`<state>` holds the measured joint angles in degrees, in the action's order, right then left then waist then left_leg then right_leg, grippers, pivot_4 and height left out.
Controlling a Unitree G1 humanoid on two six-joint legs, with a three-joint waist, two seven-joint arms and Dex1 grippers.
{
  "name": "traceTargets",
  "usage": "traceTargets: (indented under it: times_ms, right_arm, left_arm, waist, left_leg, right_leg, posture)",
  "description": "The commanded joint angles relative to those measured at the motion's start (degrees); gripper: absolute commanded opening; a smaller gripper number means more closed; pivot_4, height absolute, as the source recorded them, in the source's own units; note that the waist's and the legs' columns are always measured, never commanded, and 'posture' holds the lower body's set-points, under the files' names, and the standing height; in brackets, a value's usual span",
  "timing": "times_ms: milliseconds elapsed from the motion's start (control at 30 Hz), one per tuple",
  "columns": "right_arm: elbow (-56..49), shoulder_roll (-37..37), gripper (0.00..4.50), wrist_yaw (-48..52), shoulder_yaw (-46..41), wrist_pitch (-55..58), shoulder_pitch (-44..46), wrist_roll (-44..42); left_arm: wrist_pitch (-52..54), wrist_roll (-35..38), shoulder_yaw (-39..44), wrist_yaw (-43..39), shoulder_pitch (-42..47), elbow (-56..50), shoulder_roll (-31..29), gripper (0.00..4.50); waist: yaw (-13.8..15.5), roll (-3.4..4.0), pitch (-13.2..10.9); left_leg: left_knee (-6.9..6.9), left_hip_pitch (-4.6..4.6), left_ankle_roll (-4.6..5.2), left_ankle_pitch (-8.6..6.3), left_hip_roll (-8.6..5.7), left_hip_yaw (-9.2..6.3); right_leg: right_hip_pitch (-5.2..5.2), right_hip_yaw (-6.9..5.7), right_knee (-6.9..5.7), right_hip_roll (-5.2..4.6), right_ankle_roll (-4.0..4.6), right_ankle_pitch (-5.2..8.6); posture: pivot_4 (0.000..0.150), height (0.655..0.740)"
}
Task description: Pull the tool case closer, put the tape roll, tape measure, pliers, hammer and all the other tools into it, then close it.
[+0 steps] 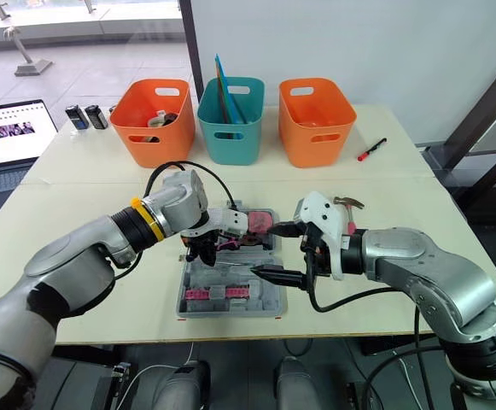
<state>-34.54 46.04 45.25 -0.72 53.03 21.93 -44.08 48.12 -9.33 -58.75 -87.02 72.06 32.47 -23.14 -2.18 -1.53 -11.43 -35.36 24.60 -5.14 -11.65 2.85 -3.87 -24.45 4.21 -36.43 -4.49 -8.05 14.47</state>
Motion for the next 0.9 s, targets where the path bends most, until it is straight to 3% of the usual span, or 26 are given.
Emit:
traceTargets:
  times_ms: [33,633,833,900]
  right_arm:
    - [-1.0,0.1,4.5,-0.3,-0.7,-1.0,0.5,0.0]
    - [-1.8,0.7,4.5,-1.0,-1.3,-1.3,-1.0,0.6]
    - [-1.1,0.8,4.5,-0.5,-1.0,-2.0,-1.1,1.0]
    - [-1.0,0.8,4.5,-0.1,-0.8,-2.2,-1.2,1.1]
  left_arm:
    - [-1.3,-1.5,2.3,1.0,-0.1,1.8,1.4,0.08]
    - [-10.8,-5.4,7.5,4.0,-0.6,10.7,7.2,0.08]
    - [-9.9,-6.4,8.4,2.0,1.0,8.4,5.8,2.77]
    - [-8.2,-6.1,9.6,1.3,2.4,6.4,4.9,2.77]
  waist:
    - [0.1,0.0,0.0]
    - [0.4,0.0,0.0]
    - [1.1,0.0,0.0]
    - [1.1,0.0,0.0]
  left_leg:
    - [-0.01,0.0,0.0,0.0,0.0,0.0]
    - [-0.65,-0.01,0.0,0.0,-0.02,-0.02]
    - [-0.71,-0.04,0.0,0.0,-0.03,-0.03]
    - [-0.73,-0.03,0.0,0.0,-0.03,-0.03]
  right_leg:
    - [0.0,0.0,0.0,0.0,0.0,0.0]
    - [0.04,0.03,-0.59,0.0,0.19,0.11]
    - [0.06,0.03,-0.65,0.0,0.2,0.1]
    - [0.06,0.03,-0.65,0.0,0.21,0.09]
  posture:
    - [0.15,0.7344]
    - [0.15,0.7344]
    - [0.15,0.7344]
    - [0.15,0.7344]
